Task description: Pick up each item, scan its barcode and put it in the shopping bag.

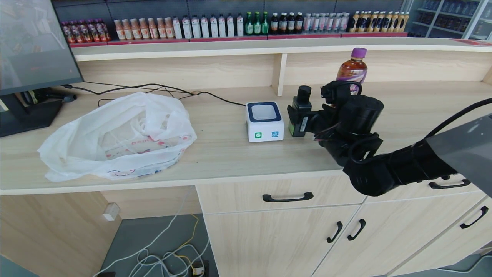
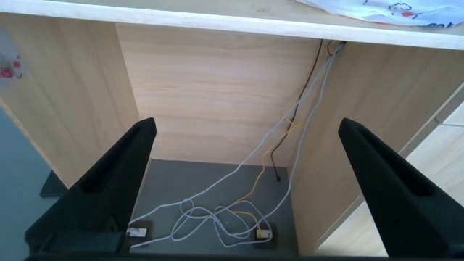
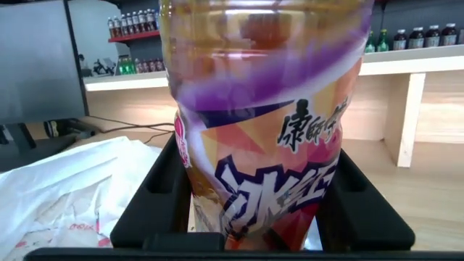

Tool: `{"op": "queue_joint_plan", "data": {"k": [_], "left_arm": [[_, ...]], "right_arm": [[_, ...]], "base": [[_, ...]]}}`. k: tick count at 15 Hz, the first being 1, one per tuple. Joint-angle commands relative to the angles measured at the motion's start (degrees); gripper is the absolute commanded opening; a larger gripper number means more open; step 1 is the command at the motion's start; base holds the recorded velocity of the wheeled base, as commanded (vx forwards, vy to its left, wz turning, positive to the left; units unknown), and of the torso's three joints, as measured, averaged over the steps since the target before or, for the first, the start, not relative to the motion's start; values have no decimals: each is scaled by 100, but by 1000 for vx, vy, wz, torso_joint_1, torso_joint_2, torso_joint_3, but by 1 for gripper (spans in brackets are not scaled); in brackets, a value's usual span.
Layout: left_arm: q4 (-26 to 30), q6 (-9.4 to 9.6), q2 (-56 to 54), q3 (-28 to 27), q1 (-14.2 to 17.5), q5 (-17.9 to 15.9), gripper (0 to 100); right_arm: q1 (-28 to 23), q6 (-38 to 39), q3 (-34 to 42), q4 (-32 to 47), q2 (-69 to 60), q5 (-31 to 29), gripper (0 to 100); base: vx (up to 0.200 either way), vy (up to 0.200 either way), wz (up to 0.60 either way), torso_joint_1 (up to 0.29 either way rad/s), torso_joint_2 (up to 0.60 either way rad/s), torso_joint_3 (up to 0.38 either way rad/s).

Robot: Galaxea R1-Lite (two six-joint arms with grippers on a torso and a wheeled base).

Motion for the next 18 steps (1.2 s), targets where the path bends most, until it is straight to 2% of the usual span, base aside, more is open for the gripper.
{"op": "queue_joint_plan", "data": {"k": [1, 12, 18], "left_arm": [[-2, 0, 1, 0, 1, 1, 100], [-2, 0, 1, 0, 1, 1, 100], [-2, 18, 1, 0, 1, 1, 100]], "right_arm": [[-31, 0, 0, -6, 1, -6, 0], [-83, 0, -52, -6, 54, 3, 0], [-31, -88, -228, -6, 45, 232, 0]], "base": [[0, 200, 0, 2, 2, 2], [0, 200, 0, 3, 4, 4], [0, 0, 0, 0, 0, 0]]}}
